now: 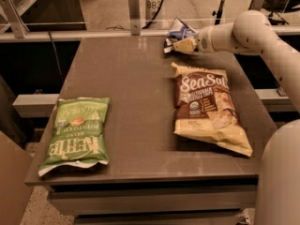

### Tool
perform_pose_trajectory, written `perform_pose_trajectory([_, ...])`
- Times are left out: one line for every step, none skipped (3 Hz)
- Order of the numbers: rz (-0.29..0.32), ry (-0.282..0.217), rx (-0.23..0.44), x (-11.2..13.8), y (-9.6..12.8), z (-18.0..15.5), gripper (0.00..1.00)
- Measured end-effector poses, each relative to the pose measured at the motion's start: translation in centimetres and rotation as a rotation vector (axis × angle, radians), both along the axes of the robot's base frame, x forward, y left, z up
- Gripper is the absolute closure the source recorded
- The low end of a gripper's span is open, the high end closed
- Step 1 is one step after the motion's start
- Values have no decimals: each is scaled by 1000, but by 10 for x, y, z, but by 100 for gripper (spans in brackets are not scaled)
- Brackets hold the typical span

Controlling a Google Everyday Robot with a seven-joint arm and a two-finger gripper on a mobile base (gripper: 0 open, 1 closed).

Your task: Move blue chip bag near green jalapeno chip bag

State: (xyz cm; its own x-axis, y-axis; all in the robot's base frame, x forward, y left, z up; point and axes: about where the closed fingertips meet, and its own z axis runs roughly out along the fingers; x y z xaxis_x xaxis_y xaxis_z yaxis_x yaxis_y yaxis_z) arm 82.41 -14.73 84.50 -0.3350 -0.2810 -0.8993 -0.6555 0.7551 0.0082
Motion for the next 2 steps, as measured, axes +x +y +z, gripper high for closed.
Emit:
perform_pose_trajectory([126,-58,23,-16,42,24,59])
perform_pose_trajectory([245,-98,24,-32,78,38,60])
